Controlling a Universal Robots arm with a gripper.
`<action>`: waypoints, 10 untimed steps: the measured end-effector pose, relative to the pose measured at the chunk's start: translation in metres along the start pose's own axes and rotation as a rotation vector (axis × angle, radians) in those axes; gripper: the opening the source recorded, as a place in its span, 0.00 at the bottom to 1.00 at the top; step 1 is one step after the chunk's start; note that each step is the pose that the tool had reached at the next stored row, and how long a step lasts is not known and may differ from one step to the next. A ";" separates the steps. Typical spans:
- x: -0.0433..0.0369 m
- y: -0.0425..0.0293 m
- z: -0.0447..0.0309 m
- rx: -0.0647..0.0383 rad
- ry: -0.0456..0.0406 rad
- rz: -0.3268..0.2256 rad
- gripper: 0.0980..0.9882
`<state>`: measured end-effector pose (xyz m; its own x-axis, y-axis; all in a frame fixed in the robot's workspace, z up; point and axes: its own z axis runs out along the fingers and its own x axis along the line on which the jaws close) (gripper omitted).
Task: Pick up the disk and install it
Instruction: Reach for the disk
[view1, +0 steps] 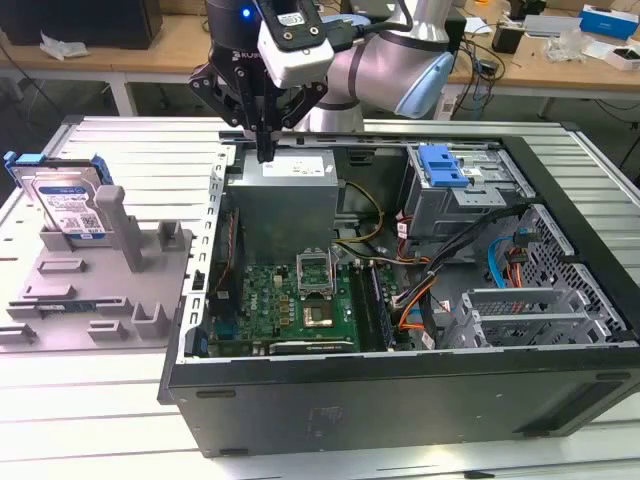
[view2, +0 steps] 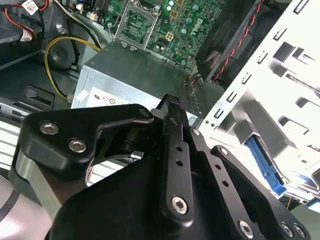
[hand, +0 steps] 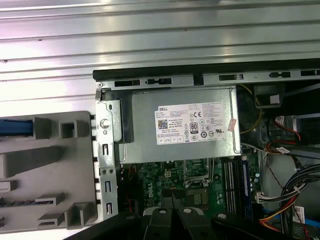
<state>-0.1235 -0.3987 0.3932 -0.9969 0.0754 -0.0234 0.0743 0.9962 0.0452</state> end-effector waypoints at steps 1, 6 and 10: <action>0.0017 0.0005 0.0000 0.000 0.0001 0.000 0.01; 0.0351 0.0151 0.0008 0.001 0.0000 0.000 0.01; 0.0750 0.0241 0.0016 0.005 -0.0003 0.000 0.01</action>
<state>-0.1965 -0.3690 0.3909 -0.9969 0.0750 -0.0237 0.0740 0.9965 0.0398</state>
